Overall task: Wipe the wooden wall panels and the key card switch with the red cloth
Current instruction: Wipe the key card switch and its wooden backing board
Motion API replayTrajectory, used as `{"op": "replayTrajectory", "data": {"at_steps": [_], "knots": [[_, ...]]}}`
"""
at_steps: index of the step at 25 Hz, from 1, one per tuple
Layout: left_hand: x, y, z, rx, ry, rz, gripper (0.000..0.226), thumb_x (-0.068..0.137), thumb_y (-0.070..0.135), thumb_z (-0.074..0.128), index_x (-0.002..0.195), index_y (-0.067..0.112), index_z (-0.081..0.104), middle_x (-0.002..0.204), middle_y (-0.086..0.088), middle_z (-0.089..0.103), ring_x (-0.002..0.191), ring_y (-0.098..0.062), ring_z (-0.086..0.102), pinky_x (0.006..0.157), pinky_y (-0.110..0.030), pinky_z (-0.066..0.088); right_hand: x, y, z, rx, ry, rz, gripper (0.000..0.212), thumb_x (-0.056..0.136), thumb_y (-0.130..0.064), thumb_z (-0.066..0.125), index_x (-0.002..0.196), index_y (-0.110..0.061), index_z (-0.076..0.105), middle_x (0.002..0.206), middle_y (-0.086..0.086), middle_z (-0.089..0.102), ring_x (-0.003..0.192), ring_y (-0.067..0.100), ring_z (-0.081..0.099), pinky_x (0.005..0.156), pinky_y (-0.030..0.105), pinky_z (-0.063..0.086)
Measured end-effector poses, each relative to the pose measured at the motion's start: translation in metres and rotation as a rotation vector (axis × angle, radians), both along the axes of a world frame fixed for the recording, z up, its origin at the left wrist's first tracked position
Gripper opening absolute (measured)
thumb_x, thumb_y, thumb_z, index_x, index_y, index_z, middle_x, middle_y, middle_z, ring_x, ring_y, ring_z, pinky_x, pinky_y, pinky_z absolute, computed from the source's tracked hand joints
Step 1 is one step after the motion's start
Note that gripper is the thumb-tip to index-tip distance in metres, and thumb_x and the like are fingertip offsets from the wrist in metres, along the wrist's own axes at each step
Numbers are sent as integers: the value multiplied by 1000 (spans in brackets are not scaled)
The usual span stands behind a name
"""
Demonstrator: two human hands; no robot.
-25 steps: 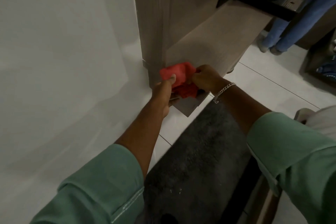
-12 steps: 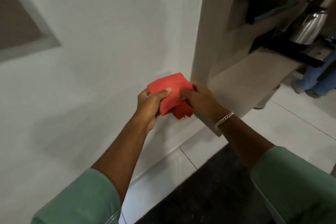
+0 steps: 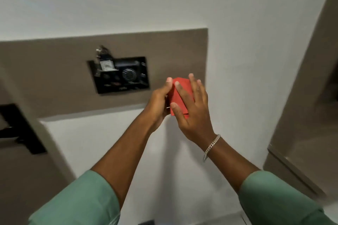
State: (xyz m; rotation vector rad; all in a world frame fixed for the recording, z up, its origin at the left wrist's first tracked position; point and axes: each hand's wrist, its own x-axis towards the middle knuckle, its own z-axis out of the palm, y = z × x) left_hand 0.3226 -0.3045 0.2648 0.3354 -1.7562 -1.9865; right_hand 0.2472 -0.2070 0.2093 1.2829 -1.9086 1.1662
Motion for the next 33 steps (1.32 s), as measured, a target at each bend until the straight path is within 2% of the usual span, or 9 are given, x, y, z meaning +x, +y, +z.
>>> {"op": "replayTrajectory", "data": {"at_steps": [3,6,11,14,19,23,28,31,33], "knots": [[44,-24,35,-234,18,21,42,100,49,41,91,18,68,83,-2,67,84,-21,60,79,-33,46,31,-43,25,-110,47,54,52,96,-21,45,147,-18,41,161,19,25,151,40,14,125,49,19],[79,-43,63,-426,127,138,28,99,37,52,107,18,70,84,11,72,74,-2,65,73,-21,50,52,-81,50,-234,96,102,46,101,-25,41,147,-21,38,159,23,29,150,42,20,126,37,17],[118,-94,78,-876,384,808,41,90,19,53,127,10,65,116,-8,74,98,-8,69,92,-28,56,62,-134,57,-132,203,-92,49,101,-35,41,150,-27,36,163,13,26,152,39,17,118,57,30],[130,-149,66,-1461,264,853,54,88,3,47,142,1,51,147,-18,52,140,-28,46,116,-47,37,52,-138,37,-119,231,-179,51,100,-42,36,149,-29,36,163,7,26,153,36,16,118,60,28],[123,-219,44,-2063,-81,984,70,94,34,38,156,7,20,165,-12,19,153,-31,16,123,-55,13,50,-158,45,-335,80,-202,49,101,-42,35,146,-25,44,161,10,33,153,34,15,116,59,32],[107,-235,32,-2109,17,1169,74,94,44,35,158,8,19,168,-10,11,155,-29,12,124,-53,8,25,-149,28,-269,373,-177,47,99,-41,39,142,-23,47,155,12,40,150,37,23,112,59,37],[107,-237,32,-2122,50,1169,77,94,44,36,158,7,15,168,-10,5,155,-28,9,124,-53,7,37,-170,39,-440,168,-198,44,100,-41,40,139,-24,51,153,10,44,151,33,22,118,52,31],[107,-240,31,-2139,66,1171,78,94,46,37,157,5,16,166,-14,11,155,-28,8,124,-54,8,21,-156,23,-335,409,-174,45,99,-42,42,139,-23,49,151,13,45,149,36,25,113,56,36],[107,-240,31,-2136,72,1180,79,94,47,37,157,5,17,165,-15,14,155,-28,8,123,-55,9,12,-154,29,-380,367,-170,44,99,-40,42,138,-21,51,151,15,46,149,36,26,115,52,34]]}}
